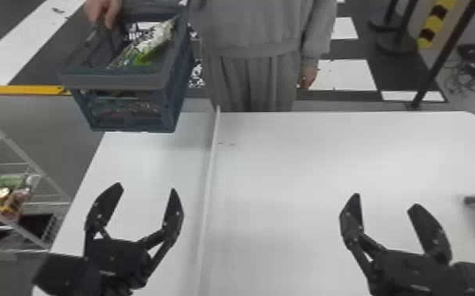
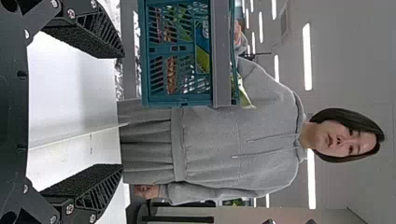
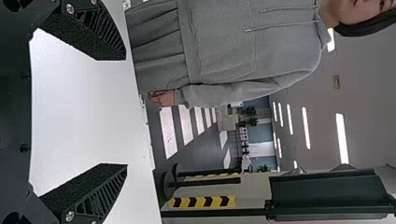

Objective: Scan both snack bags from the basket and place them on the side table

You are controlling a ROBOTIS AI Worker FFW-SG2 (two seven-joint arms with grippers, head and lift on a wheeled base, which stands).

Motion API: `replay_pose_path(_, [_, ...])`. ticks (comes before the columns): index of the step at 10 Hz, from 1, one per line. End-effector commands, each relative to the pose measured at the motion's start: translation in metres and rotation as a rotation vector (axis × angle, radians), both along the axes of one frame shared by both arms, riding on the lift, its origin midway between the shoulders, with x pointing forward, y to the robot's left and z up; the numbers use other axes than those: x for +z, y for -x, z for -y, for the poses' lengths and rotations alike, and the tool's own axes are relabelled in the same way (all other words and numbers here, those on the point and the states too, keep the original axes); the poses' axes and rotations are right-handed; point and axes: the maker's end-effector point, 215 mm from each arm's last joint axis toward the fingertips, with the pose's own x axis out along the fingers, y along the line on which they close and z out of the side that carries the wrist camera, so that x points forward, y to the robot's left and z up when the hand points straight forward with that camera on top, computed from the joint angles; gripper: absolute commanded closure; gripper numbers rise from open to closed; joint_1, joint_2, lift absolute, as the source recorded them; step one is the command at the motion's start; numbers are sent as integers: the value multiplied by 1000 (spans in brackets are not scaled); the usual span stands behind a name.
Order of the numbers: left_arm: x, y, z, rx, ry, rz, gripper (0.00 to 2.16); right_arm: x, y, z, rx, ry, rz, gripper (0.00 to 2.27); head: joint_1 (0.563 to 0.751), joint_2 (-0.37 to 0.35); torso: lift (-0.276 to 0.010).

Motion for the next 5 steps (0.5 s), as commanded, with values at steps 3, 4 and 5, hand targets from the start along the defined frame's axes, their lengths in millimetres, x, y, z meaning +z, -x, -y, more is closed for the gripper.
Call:
replay_pose_path(3, [1,0,0,-3,-2,3,164,3,1,0,1,0,4,103,695,89,-75])
replay_pose_path(4, [1,0,0,-4,-3,3,164,4,1,0,2,1,5,107,695,89,-75])
replay_pose_path(5, [1,0,0,-4,-3,3,164,4,1,0,1,1,6,107,695,89,-75])
